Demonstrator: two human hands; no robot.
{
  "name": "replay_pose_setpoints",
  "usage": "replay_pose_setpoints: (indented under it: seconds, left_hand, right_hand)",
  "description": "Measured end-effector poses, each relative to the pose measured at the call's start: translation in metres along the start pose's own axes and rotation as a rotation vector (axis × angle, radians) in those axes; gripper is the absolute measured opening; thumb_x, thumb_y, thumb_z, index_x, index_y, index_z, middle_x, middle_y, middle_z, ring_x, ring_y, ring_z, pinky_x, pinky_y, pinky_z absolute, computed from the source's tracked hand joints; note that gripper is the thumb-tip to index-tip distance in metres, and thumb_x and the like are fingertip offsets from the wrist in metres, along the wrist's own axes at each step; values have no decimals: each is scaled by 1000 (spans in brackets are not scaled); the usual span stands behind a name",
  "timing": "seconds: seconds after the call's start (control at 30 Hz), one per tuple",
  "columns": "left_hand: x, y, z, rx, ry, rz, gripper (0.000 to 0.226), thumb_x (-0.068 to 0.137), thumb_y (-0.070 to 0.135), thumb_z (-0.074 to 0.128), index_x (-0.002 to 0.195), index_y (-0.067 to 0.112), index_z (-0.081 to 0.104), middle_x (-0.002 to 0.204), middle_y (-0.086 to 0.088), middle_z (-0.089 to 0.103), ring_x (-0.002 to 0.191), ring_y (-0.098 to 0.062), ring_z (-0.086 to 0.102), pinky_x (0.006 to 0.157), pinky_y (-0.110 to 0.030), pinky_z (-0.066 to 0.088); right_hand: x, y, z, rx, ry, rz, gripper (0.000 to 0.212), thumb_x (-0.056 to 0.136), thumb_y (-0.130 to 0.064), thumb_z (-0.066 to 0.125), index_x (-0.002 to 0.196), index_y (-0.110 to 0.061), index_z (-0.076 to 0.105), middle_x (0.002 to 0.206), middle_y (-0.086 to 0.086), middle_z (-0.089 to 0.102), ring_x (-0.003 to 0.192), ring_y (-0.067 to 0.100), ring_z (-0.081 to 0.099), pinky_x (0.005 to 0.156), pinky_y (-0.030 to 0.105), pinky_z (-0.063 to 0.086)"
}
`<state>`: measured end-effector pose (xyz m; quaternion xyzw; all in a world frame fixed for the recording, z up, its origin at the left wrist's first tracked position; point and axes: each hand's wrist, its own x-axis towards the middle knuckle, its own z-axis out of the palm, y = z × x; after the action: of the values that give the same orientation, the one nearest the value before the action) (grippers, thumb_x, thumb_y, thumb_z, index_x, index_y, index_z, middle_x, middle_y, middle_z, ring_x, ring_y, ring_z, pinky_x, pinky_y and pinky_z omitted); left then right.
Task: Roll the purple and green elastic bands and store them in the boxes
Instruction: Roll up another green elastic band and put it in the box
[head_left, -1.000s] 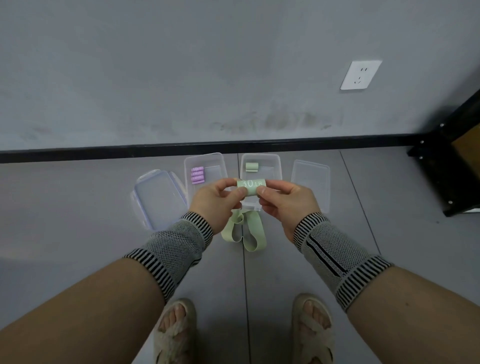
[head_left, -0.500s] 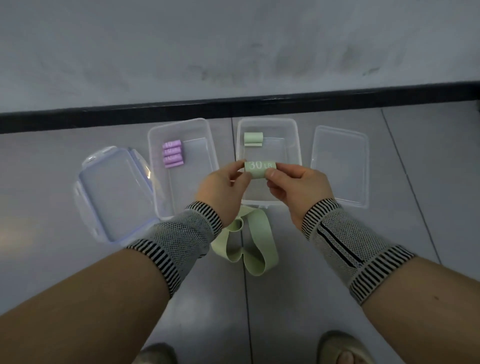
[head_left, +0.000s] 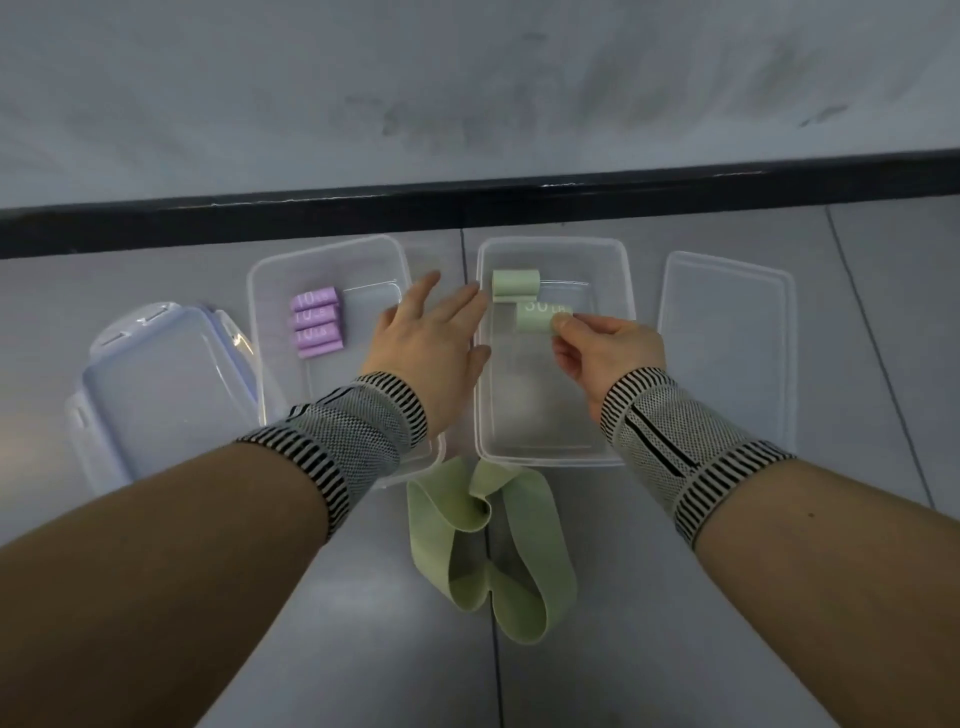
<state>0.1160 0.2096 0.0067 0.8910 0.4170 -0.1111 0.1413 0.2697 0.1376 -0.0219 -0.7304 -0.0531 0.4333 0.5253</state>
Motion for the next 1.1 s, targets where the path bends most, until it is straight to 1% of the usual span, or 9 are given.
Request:
replay_pose_setpoints:
  seconds: [0.07,0.13,0.23,0.37,0.5,0.77,0.87,0.97,1.1]
  left_hand:
    - [6,-1,7,14,-27,18,62,97,45,29,149,28,1,157,13,3,144,-20,-10,117,-49,8]
    - [9,-4,16,24,-57,26,64,97,45,28,149,27,-4,157,14,-4,144,-19,-15,116,-52,4]
    - [8,-9,27,6,-44,45,65,97,46,25,148,27,-10,157,14,-10,143,-18,-17,116,-53,1]
    - [6,-12,34,-33,2,53,64,97,44,23,148,27,-11,157,14,-11,143,-17,-17,115,-54,0]
    - [6,-12,37,-26,7,61,64,96,45,21,148,26,-10,156,14,-11,143,-17,-18,115,-54,0]
    - [8,-12,39,-38,26,65,63,96,45,23,149,26,-8,156,15,-10,143,-17,-18,115,-56,0]
    - [7,-11,38,-42,24,65,63,97,44,23,149,26,-7,157,15,-9,143,-17,-18,115,-56,0]
    - [7,-10,38,-45,24,61,63,97,44,23,149,27,-7,157,15,-9,143,-17,-18,115,-56,1]
    - [7,-11,38,-43,21,65,63,97,45,23,149,26,-6,157,14,-9,143,-17,-18,115,-57,1]
  right_hand:
    - [13,6,7,-36,-1,-2,6,80,-13,73,76,-13,69,71,7,68,68,19,64,78,37,58]
    - [22,11,14,-90,-6,-20,11,80,-16,74,87,-7,70,75,8,70,69,18,66,76,35,58]
    - [32,17,25,-168,-1,-71,9,80,-19,73,76,-12,71,72,9,70,66,19,65,76,39,59]
    - [43,22,34,-193,20,-78,9,80,-19,73,82,-11,72,69,6,69,67,19,65,79,42,58]
    - [49,26,38,-230,15,-99,14,80,-19,72,67,-21,67,65,4,68,65,21,65,78,43,58]
    - [52,25,35,-235,15,-91,17,80,-19,73,63,-17,68,64,7,67,61,20,63,72,40,58]
    - [55,25,35,-271,-12,-85,12,80,-20,72,69,-15,69,65,6,67,58,18,61,67,34,56]
    - [56,27,41,-328,31,-119,10,79,-28,72,79,-18,73,74,5,71,71,21,67,77,39,58]
    - [48,27,45,-630,71,-254,25,91,-31,57,101,-14,72,84,2,68,77,17,63,66,21,47]
